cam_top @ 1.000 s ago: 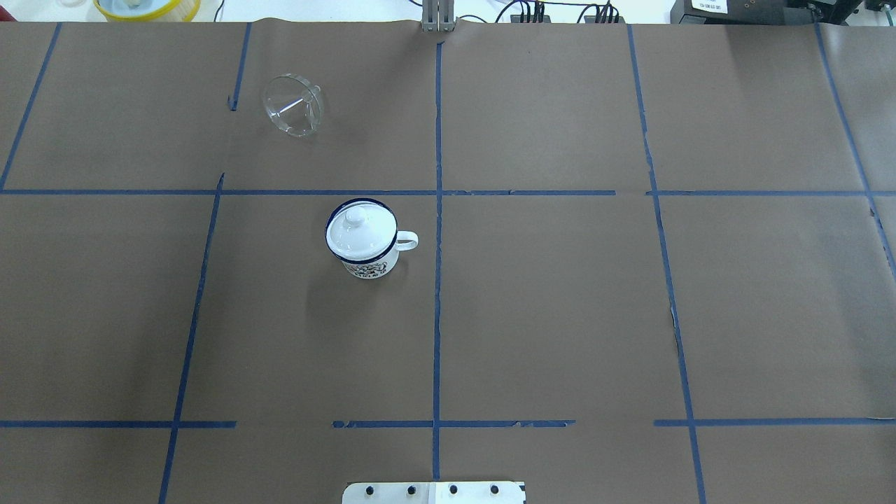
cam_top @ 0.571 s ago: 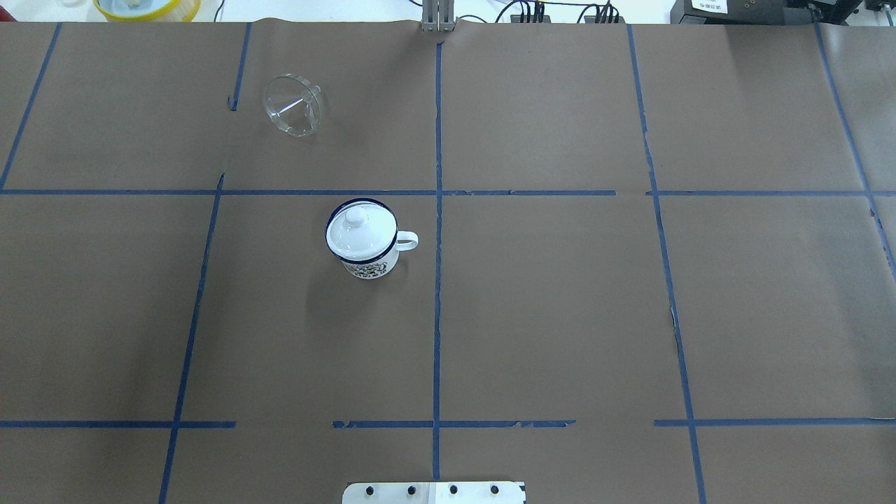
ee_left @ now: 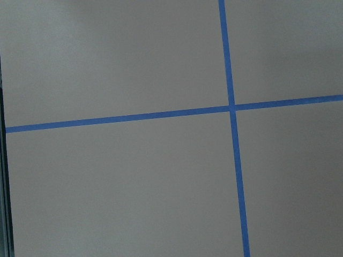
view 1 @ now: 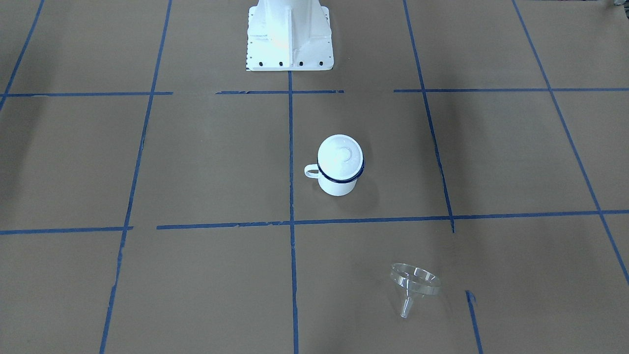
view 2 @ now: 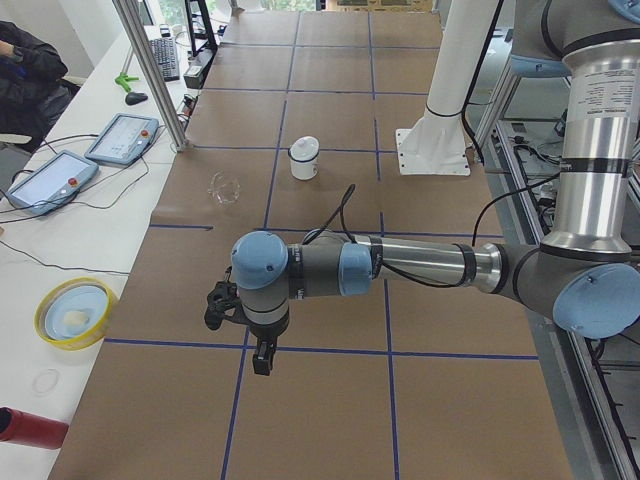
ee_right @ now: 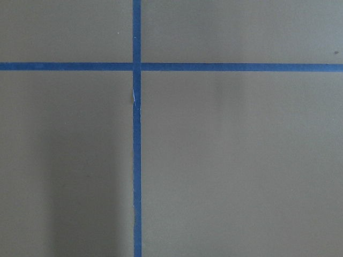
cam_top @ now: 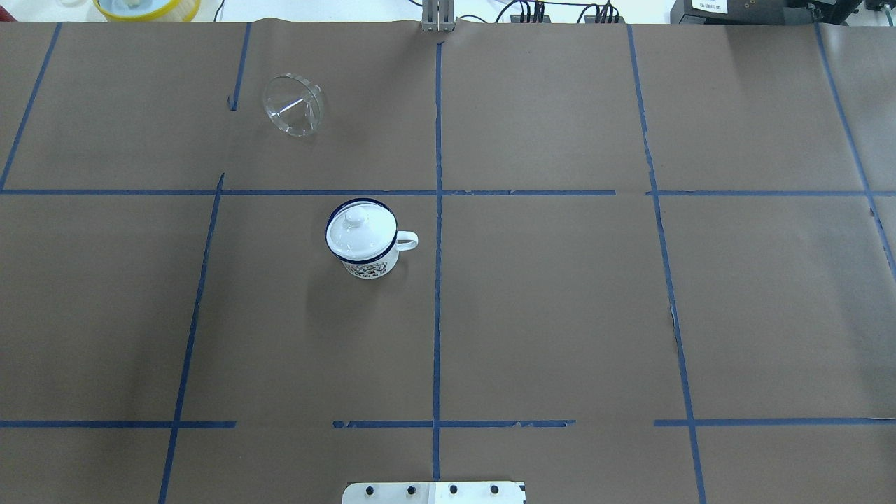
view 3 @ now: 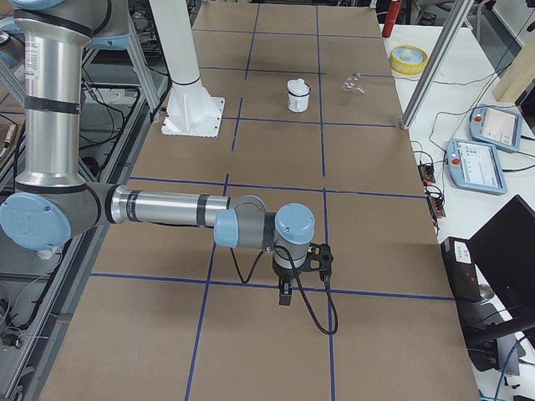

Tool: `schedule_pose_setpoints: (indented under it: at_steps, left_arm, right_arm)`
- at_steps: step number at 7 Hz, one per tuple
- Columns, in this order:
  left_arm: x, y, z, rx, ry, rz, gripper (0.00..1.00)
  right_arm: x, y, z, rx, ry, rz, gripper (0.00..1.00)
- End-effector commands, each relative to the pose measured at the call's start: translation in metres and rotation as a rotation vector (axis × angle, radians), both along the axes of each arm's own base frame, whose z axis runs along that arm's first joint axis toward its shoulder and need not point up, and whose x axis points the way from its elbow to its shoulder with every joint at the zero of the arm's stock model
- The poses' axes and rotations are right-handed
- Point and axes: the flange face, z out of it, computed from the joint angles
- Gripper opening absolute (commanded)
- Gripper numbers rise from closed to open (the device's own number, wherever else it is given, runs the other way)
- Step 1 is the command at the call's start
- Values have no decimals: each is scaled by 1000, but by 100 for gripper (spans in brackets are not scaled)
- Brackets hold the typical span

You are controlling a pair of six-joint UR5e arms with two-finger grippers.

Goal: Remove funnel from cup

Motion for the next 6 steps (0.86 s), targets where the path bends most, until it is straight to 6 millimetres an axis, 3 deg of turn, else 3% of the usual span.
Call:
schedule_pose_setpoints:
  at_steps: [1,6]
  left_arm:
    - [0,0,-1,2,1,-1,100]
    - [3,0,-3,5,44,-3,100]
  right_arm:
    - [0,0,0,0,0,0,100]
    - [0,0,0,0,0,0,100]
